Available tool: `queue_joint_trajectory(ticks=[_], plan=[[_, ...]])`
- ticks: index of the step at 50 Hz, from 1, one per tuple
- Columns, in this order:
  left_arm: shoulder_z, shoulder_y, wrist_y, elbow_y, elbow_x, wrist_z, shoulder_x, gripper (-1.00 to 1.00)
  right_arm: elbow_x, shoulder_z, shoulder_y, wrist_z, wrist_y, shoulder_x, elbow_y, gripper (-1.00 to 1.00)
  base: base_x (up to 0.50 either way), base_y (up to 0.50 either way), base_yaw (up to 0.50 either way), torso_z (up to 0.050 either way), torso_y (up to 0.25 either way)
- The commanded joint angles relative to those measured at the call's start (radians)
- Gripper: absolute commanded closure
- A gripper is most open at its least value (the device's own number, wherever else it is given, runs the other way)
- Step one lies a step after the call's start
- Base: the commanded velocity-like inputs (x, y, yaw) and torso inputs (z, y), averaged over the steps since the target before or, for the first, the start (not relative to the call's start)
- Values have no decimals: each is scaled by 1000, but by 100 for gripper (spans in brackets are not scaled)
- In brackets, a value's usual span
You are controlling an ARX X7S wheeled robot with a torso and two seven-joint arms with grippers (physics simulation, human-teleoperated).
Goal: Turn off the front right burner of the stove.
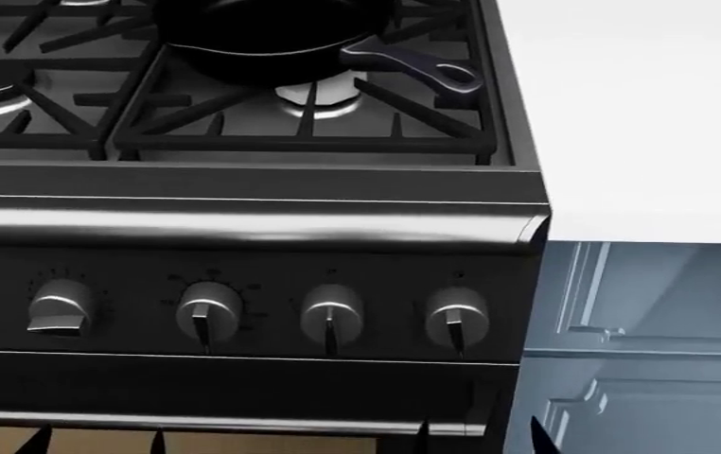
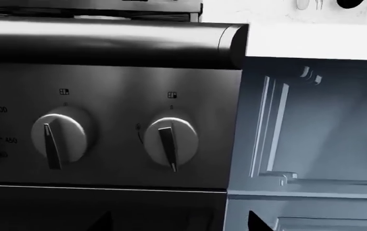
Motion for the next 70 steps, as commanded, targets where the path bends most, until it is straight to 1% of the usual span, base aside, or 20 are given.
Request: queue_joint_trajectory(ticks=[1, 9, 24, 43, 55, 70], plan=[[4, -2, 3, -5, -12, -5, -6, -100, -4, -20, 58, 10, 75, 9, -66, -100, 0, 0, 0, 0, 0], [8, -5, 1, -6, -17, -9, -10, -100, -5, -28, 113, 16, 119, 10, -51, -100, 0, 0, 0, 0, 0], [15, -6, 4, -6, -27, -18, -17, -100, -8, -50, 181, 23, 135, -2, 19, -100, 0, 0, 0, 0, 0], [22, -11, 7, -17, -42, -25, -24, -100, -32, -79, 240, 38, 117, -5, 134, -100, 0, 0, 0, 0, 0], [27, -13, 10, -22, -47, -30, -28, -100, -42, -90, 258, 51, 112, 2, 165, -100, 0, 0, 0, 0, 0], [29, -19, 13, -28, -60, -37, -33, -100, -57, -126, 350, 52, 113, -25, 279, -100, 0, 0, 0, 0, 0]])
